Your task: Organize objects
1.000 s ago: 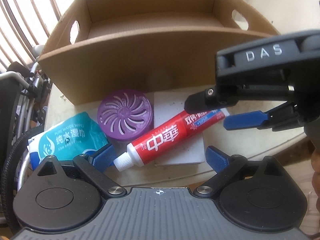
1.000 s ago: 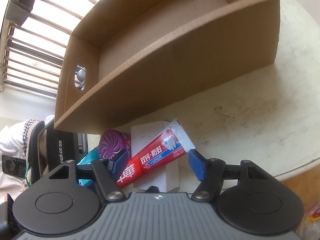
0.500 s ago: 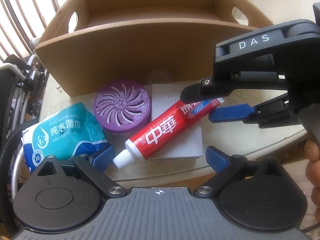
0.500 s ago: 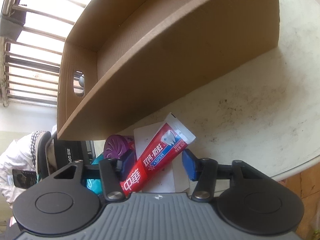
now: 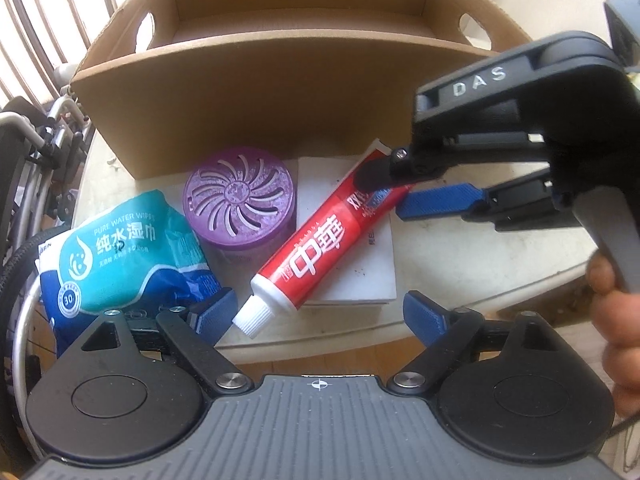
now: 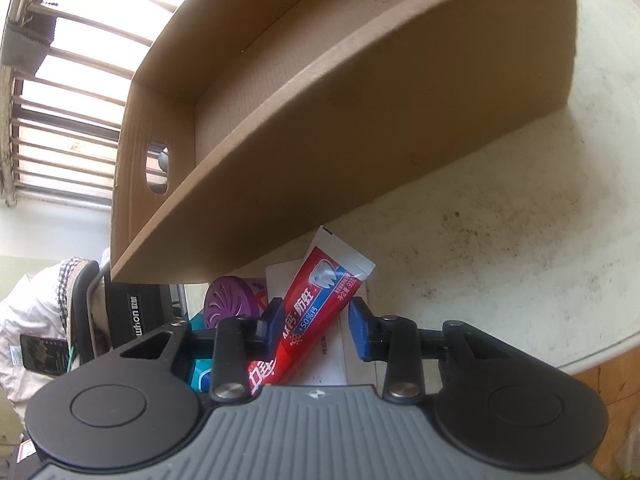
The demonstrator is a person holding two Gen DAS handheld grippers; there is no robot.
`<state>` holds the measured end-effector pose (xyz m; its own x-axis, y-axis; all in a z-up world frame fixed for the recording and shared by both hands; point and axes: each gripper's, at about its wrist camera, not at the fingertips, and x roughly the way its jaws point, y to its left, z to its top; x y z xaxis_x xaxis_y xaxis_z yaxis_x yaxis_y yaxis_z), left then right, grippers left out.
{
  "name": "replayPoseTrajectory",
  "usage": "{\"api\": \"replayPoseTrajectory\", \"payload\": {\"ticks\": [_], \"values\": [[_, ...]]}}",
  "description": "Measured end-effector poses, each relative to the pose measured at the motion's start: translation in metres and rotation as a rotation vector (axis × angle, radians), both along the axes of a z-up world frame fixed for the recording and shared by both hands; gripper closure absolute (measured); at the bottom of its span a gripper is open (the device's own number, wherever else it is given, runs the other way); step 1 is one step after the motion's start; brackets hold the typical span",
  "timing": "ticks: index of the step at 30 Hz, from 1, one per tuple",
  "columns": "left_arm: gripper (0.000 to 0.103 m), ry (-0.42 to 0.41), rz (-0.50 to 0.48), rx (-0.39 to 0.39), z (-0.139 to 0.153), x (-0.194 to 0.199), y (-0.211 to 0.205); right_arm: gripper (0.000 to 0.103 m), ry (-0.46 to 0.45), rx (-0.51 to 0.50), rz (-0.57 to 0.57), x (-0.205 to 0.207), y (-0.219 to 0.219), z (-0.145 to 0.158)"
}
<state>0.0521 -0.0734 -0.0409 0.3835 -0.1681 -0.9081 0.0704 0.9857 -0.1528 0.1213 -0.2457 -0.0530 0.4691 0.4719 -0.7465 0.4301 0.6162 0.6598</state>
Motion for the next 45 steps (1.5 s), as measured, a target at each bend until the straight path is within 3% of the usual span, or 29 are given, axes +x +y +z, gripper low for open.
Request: {"api": "replayPoseTrajectory", "payload": {"ticks": [11,19,28,36,45], "values": [[0.013,0.03,-0.005,-0.037,-0.002,-0.012,-0.004,0.066,-0.014,-0.025,0.034,0.005,0.004,0.002],[0.016,0.035,-0.056,-0.106,-0.001,-0.019,-0.014,0.066,-0.008,-0.014,0.024,0.004,0.003,0.001],[0.016,0.037,-0.048,-0.167,-0.007,-0.017,-0.013,0.065,-0.001,0.005,0.046,0.004,0.001,-0.001],[0.017,0.02,-0.029,-0.111,-0.004,-0.022,-0.004,0.065,-0.003,0.01,0.066,0.005,-0.004,0.003],[0.022,-0.086,0.0,-0.058,0.016,-0.021,0.007,0.065,-0.044,0.042,0.057,-0.001,-0.007,0.01]]}}
